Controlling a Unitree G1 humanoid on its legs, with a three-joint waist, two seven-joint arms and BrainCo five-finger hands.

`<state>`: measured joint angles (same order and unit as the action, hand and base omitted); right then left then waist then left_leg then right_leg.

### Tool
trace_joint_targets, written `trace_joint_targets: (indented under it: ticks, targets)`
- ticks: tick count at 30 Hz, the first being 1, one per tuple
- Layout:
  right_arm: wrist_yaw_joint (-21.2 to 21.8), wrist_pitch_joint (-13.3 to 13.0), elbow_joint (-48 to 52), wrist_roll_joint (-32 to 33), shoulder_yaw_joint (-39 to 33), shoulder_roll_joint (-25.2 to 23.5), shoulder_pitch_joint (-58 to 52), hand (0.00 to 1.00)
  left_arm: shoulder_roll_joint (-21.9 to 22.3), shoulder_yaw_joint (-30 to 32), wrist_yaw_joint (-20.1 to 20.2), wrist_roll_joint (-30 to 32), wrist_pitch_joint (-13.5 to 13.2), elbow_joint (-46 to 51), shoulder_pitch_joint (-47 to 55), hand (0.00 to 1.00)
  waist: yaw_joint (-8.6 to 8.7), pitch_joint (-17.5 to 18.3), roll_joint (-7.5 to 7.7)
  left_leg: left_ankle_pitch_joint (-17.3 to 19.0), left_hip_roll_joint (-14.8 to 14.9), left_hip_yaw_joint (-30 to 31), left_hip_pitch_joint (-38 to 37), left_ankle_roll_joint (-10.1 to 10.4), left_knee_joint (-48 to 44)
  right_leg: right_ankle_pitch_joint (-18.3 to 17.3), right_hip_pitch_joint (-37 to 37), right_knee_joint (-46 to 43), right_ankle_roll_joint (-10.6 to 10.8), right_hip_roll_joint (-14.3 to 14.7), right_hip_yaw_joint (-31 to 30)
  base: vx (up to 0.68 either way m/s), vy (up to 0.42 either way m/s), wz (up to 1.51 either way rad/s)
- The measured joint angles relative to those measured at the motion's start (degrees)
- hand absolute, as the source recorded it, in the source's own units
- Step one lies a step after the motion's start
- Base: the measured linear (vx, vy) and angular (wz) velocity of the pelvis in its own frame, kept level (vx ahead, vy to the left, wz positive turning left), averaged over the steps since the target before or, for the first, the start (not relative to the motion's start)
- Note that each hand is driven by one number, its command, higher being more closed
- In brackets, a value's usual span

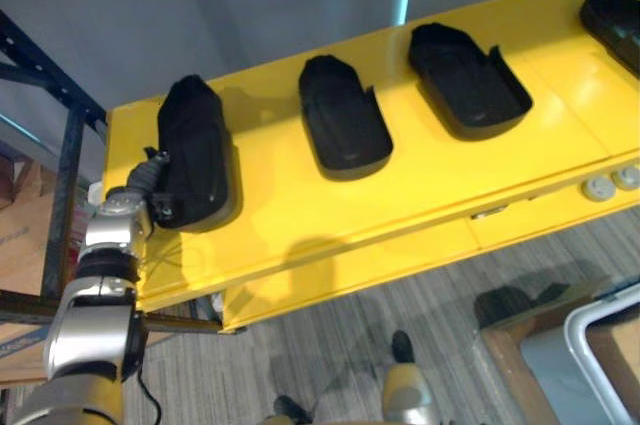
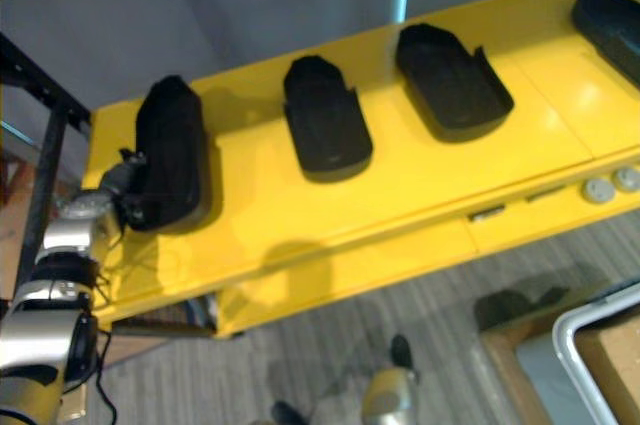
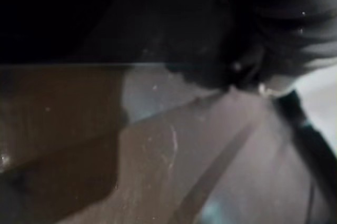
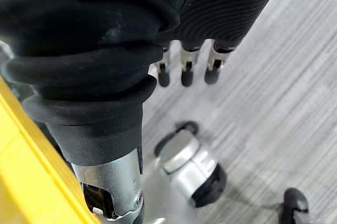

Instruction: Walk over and take plastic housings, then place them on the shelf

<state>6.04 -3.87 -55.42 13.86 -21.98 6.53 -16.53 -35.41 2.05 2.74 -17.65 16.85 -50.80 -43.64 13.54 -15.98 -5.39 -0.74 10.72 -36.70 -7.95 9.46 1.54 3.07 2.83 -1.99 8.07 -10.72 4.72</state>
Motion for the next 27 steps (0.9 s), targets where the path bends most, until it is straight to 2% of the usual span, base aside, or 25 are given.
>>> trace_joint_targets:
  ticks: [1,7,15,20,27]
  targets:
    - [0.0,0.0,0.0,0.0,0.0,0.0,0.0,0.00,0.0,0.0,0.0,-0.1,0.1,0.0,0.0,0.00,0.00,0.0,0.00,0.0,0.0,0.0,0.0,0.0,0.0,0.0,0.0,0.0,0.0,0.0,0.0,0.00,0.000,0.00]
    - [-1.2,0.2,0.0,0.0,0.9,0.0,0.3,0.00,0.0,0.0,-0.8,-0.5,0.4,0.0,0.0,0.00,0.16,0.0,-0.01,0.0,0.0,0.1,0.0,0.0,0.0,0.0,-0.1,0.0,0.0,0.0,0.0,0.00,0.000,0.00]
    - [-2.4,0.1,0.0,0.1,2.4,0.1,0.3,0.00,1.3,0.5,-7.4,-3.3,-0.2,0.0,0.0,0.00,0.69,0.0,0.00,0.0,0.0,0.1,0.0,0.0,0.0,0.0,0.0,0.0,0.0,0.0,0.0,0.00,0.000,0.00]
    - [-2.4,-0.3,-0.2,0.2,2.5,0.0,0.3,0.00,2.4,2.3,-10.8,-4.3,-2.5,-0.4,-0.4,0.00,1.68,0.0,0.01,0.0,0.0,0.0,0.0,0.0,0.1,0.0,0.0,0.0,0.0,0.0,0.0,0.00,0.000,0.00]
    - [-2.4,-1.3,-1.2,0.1,2.4,-0.8,0.2,0.00,2.4,4.1,-11.4,4.4,-3.9,-0.8,-2.1,0.00,1.70,0.2,0.38,0.0,0.0,-0.1,-1.2,0.0,0.4,0.0,-1.1,0.2,-0.1,0.1,0.0,0.00,0.000,0.00]
